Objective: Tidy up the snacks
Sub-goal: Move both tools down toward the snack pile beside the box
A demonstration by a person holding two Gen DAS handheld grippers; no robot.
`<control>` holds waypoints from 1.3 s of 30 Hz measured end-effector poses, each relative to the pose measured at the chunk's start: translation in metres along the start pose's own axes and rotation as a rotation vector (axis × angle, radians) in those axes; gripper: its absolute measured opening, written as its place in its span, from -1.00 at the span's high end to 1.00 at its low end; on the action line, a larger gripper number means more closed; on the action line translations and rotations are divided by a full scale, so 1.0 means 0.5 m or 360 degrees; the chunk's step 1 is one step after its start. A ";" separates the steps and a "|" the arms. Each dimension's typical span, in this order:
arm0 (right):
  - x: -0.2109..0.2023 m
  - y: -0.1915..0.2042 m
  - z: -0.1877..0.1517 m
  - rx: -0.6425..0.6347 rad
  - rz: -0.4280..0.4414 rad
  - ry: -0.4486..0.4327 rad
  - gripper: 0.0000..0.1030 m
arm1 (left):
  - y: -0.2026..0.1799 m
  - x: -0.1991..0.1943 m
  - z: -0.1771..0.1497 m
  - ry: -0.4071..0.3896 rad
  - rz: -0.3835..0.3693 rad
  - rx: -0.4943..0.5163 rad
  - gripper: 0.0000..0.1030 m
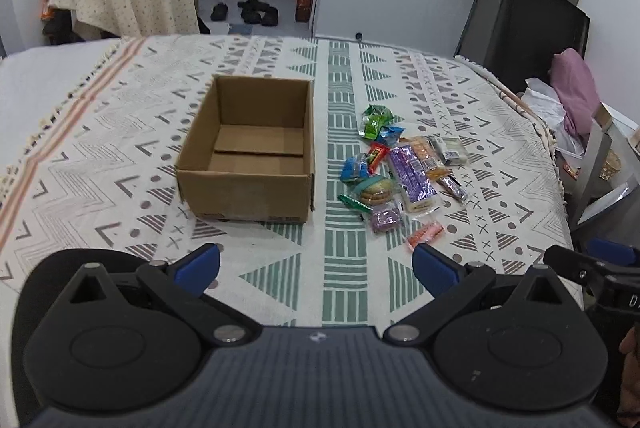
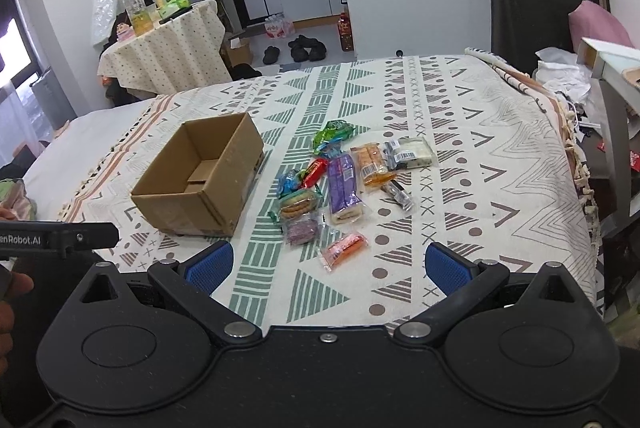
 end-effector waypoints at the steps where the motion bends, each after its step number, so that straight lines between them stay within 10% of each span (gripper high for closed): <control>1: 0.006 -0.005 0.000 0.0011 0.0005 0.0004 -1.00 | -0.002 0.009 0.001 0.0012 -0.0008 -0.0006 -0.97; 20: 0.148 -0.068 -0.020 0.0371 0.0030 0.0094 -0.71 | -0.077 0.188 0.007 0.0186 -0.0040 0.0054 -0.88; 39: 0.274 -0.112 -0.044 0.0754 0.0068 0.0286 -0.06 | -0.100 0.344 0.010 0.0365 -0.0046 -0.0127 -0.37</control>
Point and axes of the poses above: each gripper's, at about its wrist camera, not at the fingertips, and x roughly the way its jaws point, y to its left, z to its top, the point moved 9 cm from there along x, roughly the way its jaws point, and after that the axes turned 3 degrees about x, right-handed, at the moved point
